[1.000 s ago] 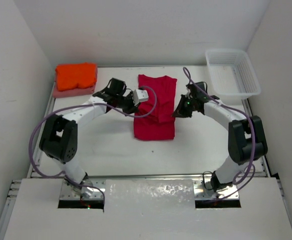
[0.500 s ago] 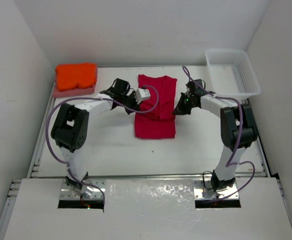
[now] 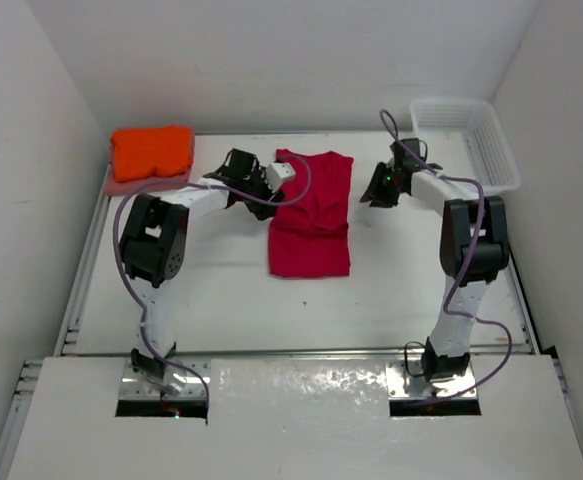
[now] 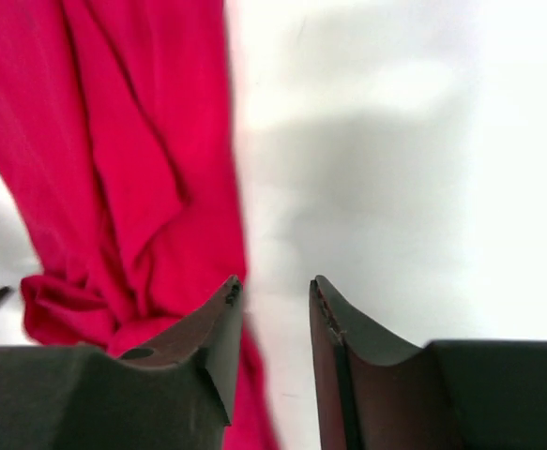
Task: Fold and stack the t-shirts
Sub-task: Fold the folded rectangular tshirt in 1/3 of the way, then grab one side of the 2/3 rectangular tshirt with both arms, then fold the long partially folded tshirt into a neat square
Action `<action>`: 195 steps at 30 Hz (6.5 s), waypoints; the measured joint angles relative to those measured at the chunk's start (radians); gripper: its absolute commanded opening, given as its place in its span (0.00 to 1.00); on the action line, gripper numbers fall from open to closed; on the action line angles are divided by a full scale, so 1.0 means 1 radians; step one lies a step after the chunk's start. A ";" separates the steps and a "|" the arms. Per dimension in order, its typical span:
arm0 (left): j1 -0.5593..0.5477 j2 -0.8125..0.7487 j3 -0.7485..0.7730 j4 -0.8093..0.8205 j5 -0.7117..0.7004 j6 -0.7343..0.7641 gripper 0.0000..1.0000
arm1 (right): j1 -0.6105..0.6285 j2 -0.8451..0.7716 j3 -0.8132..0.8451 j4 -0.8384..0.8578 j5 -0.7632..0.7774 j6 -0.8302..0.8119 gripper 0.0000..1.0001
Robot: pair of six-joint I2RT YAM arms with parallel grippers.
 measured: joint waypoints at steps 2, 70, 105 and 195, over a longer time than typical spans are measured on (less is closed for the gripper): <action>0.011 0.010 0.033 0.006 -0.031 -0.042 0.52 | -0.021 -0.030 0.014 0.005 0.037 -0.063 0.32; -0.324 -0.294 -0.353 -0.274 -0.052 0.509 0.75 | 0.121 -0.356 -0.577 -0.006 -0.103 -0.058 0.61; -0.343 -0.473 -0.540 -0.183 -0.105 0.256 0.00 | 0.234 -0.581 -0.730 -0.001 -0.206 -0.052 0.00; -0.042 -0.150 0.119 -0.449 0.230 -0.090 0.00 | 0.044 -0.341 -0.224 -0.314 -0.329 0.121 0.00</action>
